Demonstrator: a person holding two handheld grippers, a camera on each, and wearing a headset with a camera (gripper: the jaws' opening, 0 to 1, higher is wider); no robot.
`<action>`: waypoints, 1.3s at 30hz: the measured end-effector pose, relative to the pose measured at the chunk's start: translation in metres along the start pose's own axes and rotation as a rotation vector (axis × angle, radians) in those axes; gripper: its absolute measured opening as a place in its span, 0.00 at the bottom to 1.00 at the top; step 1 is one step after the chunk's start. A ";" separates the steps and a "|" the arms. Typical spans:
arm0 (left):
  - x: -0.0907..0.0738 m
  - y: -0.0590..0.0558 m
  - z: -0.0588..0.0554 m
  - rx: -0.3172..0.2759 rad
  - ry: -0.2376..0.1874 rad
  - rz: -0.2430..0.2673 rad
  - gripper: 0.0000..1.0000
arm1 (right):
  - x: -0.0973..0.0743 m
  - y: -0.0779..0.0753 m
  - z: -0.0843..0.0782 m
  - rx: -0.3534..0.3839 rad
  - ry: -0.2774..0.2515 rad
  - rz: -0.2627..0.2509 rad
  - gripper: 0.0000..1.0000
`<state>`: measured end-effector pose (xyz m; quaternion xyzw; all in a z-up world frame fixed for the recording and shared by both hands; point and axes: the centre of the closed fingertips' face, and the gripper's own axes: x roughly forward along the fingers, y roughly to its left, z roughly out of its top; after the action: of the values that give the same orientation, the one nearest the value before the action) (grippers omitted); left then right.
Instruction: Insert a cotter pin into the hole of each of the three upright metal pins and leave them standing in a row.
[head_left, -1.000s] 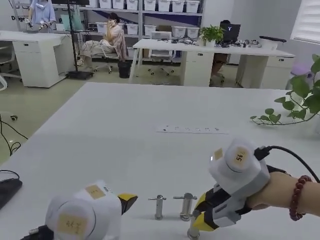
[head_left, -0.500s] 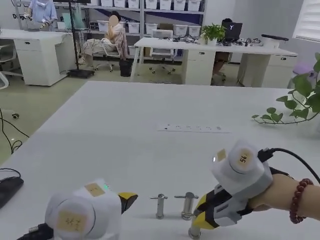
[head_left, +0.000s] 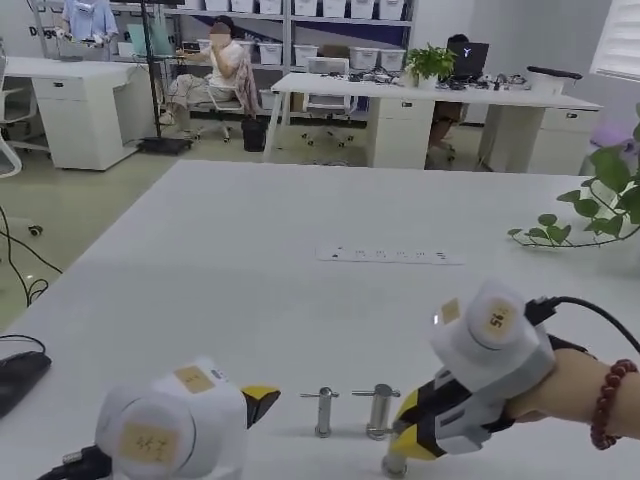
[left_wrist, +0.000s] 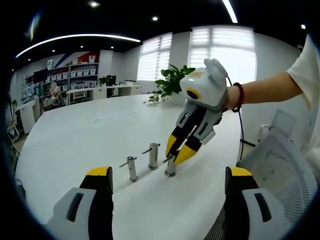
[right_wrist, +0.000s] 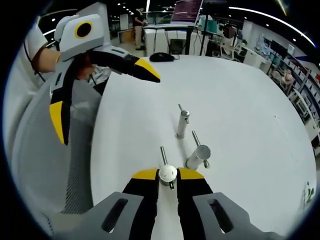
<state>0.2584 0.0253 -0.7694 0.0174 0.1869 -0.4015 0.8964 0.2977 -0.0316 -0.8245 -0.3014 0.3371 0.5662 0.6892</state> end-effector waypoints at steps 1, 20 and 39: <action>0.000 0.000 0.000 0.000 0.000 0.000 0.93 | 0.000 -0.001 -0.001 0.002 0.001 -0.002 0.14; 0.001 0.000 0.000 0.003 0.000 0.006 0.93 | -0.015 -0.025 -0.017 0.032 0.023 -0.041 0.14; 0.000 0.003 0.000 -0.002 -0.002 0.010 0.93 | -0.020 -0.044 -0.027 0.039 0.042 -0.067 0.14</action>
<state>0.2607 0.0270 -0.7696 0.0170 0.1862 -0.3967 0.8987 0.3351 -0.0725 -0.8228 -0.3109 0.3523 0.5296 0.7062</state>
